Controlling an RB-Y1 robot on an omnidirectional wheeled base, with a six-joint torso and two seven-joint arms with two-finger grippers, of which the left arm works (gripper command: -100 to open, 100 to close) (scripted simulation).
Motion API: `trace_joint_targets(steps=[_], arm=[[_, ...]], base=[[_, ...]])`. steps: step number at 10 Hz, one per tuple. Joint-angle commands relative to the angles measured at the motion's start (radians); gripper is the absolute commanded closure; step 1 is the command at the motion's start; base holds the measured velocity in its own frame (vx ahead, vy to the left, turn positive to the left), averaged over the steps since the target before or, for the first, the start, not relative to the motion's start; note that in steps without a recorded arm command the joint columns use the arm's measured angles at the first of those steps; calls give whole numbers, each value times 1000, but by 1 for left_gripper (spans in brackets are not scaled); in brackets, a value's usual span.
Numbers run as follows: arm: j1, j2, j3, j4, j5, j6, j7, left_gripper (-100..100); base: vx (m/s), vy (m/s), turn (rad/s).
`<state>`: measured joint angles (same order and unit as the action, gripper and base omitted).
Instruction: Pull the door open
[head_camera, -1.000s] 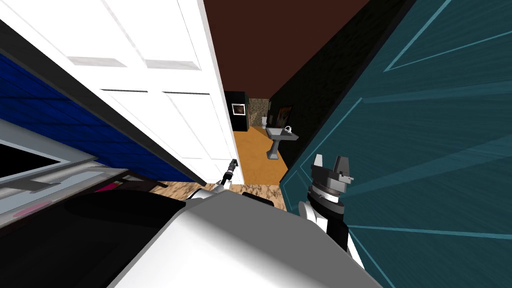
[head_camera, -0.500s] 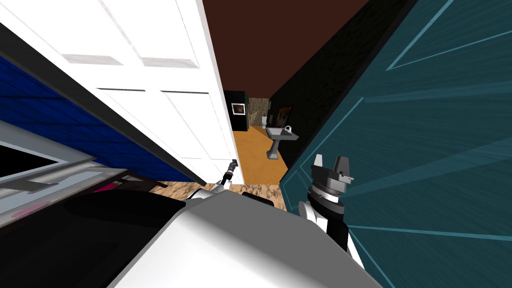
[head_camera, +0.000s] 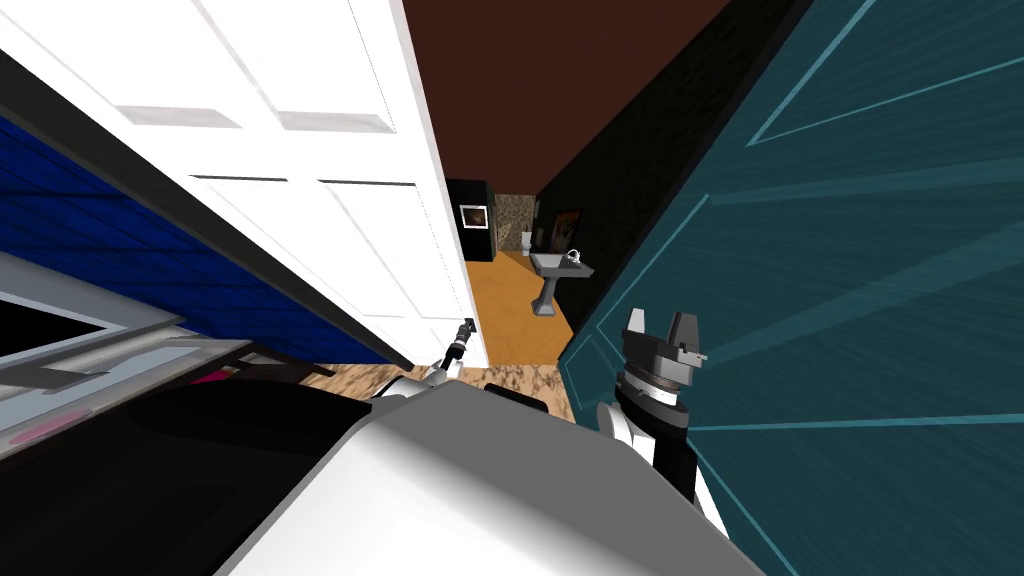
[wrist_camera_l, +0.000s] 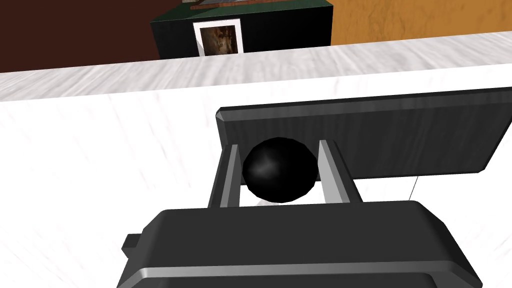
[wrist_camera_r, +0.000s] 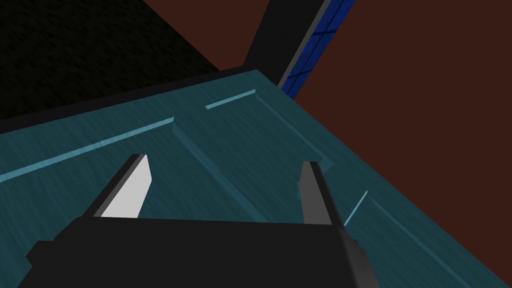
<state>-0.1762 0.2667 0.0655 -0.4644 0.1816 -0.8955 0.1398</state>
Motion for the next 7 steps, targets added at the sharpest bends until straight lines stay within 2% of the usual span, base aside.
trace_joint_targets(steps=[1,7], arm=[[10,3,-11,-6,-7,0,12,100],[25,39,-74,-10,-47,-25,87,100]], base=[[-171,24,-79],[-216,46,-108]])
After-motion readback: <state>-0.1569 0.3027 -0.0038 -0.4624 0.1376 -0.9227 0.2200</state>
